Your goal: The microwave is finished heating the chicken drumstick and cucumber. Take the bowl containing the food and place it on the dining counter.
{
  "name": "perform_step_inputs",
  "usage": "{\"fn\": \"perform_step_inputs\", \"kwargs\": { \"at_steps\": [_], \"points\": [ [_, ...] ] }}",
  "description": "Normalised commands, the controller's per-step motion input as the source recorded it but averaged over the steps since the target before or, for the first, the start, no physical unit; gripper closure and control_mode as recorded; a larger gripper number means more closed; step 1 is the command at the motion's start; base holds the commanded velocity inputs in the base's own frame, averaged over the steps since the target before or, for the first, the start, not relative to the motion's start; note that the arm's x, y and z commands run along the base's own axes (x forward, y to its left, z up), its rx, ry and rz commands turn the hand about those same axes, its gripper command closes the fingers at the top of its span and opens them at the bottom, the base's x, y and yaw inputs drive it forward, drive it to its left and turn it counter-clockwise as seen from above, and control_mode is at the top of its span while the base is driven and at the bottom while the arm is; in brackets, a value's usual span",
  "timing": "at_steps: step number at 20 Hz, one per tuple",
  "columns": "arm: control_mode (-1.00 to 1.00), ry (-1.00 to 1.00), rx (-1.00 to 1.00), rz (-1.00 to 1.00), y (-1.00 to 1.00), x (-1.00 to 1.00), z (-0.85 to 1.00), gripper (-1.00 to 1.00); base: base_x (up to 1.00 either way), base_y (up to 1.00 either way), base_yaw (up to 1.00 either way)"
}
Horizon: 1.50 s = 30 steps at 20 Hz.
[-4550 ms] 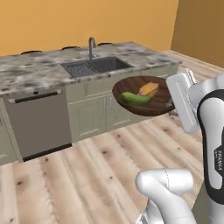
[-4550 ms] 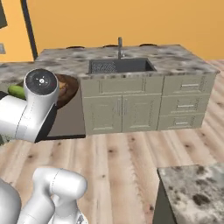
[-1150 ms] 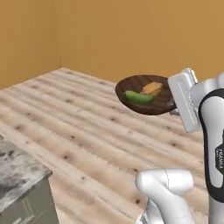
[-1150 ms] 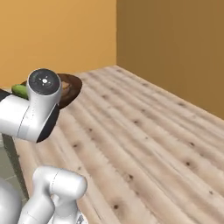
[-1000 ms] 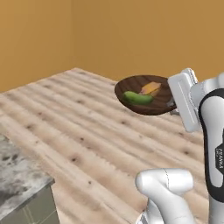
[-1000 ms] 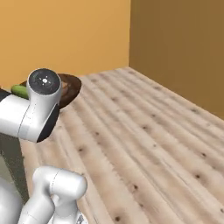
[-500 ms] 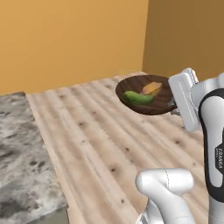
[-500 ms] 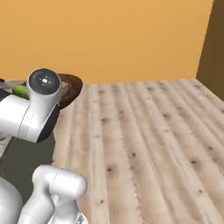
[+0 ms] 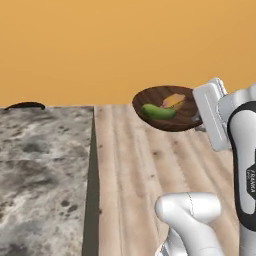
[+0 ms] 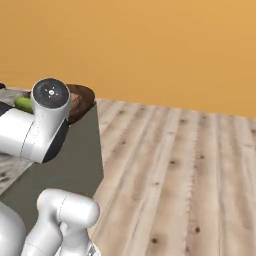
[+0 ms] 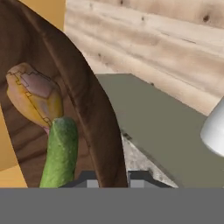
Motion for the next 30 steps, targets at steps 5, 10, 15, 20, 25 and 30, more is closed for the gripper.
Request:
{"fn": "perform_step_inputs", "kwargs": {
  "at_steps": [5,10,15,20,25,30],
  "points": [
    [1.0,0.0,0.0,0.0,0.0,0.0,0.0,1.0,1.0,-0.16,0.58],
    [-1.0,0.0,-0.01,0.4,0.15,1.0,-0.34,1.0,0.0,0.0,0.0],
    [-1.0,0.03,-0.06,0.31,0.63,1.0,-0.65,1.0,0.0,0.0,0.0],
    [-1.0,0.02,-0.09,0.09,1.0,1.0,-0.62,1.0,0.0,0.0,0.0],
    [-1.0,0.01,-0.05,-0.02,0.87,1.0,-0.25,1.0,0.0,0.0,0.0],
    [-1.0,0.04,-0.02,-0.03,0.6,0.98,-0.1,1.0,0.0,0.0,0.0]
  ]
}}
